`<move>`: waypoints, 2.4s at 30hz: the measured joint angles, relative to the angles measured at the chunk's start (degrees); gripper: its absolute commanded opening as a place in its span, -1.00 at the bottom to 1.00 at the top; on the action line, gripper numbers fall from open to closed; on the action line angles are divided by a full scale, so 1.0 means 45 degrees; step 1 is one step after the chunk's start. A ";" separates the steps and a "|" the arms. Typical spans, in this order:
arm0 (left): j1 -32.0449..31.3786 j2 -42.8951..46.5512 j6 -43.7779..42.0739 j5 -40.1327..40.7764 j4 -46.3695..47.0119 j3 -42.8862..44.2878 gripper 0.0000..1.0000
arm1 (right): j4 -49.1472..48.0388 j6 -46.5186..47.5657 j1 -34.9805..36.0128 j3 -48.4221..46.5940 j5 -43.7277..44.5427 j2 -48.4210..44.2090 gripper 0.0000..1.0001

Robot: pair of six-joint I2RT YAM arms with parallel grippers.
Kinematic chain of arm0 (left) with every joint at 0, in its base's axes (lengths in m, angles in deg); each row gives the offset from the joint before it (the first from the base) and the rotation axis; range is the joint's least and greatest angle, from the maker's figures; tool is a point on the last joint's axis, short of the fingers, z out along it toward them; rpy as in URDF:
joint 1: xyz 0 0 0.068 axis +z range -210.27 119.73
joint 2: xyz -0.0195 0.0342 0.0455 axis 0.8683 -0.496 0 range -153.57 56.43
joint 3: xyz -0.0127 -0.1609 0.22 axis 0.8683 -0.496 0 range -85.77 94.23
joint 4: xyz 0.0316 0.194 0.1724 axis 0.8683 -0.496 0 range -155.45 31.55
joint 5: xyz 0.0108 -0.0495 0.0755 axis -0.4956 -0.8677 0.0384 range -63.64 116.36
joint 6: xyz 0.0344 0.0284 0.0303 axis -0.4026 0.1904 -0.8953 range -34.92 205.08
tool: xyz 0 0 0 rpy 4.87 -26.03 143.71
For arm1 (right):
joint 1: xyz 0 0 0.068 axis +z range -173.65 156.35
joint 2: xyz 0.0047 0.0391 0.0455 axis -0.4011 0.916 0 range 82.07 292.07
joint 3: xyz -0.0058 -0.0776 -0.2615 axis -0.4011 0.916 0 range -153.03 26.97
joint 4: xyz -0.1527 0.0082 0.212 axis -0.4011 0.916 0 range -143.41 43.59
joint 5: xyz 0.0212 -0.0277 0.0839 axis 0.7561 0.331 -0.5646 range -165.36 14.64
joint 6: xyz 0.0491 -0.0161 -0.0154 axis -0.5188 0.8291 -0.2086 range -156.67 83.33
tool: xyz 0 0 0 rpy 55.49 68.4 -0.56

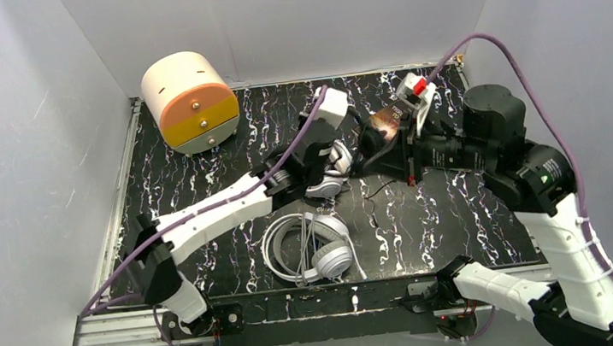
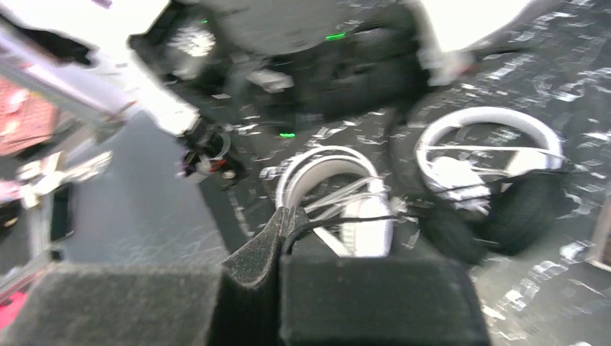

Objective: Wrap the headphones
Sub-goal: Wrap the headphones cable around the headphones.

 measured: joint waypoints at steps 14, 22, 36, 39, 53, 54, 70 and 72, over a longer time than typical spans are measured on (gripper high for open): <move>0.0199 0.5955 -0.0554 -0.4250 -0.1219 -0.3551 -1.00 | 0.2841 0.3089 0.0058 -0.2837 0.5736 0.1613 -0.96; 0.0257 0.7344 0.0816 -0.7213 -0.1292 -0.4090 -1.00 | 0.1127 0.3167 0.0189 -0.0486 0.7169 0.1569 -0.88; 0.0277 0.6241 0.6533 -1.0214 -0.1579 -0.2268 -1.00 | -0.3551 0.1467 0.0160 0.4318 0.5401 0.0923 -0.74; 0.0267 0.6086 0.7650 -1.0219 -0.1146 -0.1797 -1.00 | -0.4537 0.0743 0.0126 0.5537 0.5362 0.0024 -0.69; 0.0272 0.4488 0.9612 -1.0078 -0.0719 0.3483 -1.00 | -0.7805 -0.0952 0.0092 0.8223 0.4279 -0.0947 -0.95; 0.0272 0.4289 0.9549 -0.9962 -0.0835 0.3721 -1.00 | -0.8019 -0.1054 0.0097 0.8412 0.4153 -0.1001 -1.00; 0.1904 -0.0427 0.7320 -0.4342 -0.2302 0.6946 -1.00 | -0.6732 -0.2506 0.0087 1.1162 0.1248 -0.3745 -1.00; 0.2283 -0.0733 0.7116 -0.3803 -0.2414 0.6946 -1.00 | -0.6222 -0.2599 0.0078 1.1132 0.0792 -0.4197 -1.00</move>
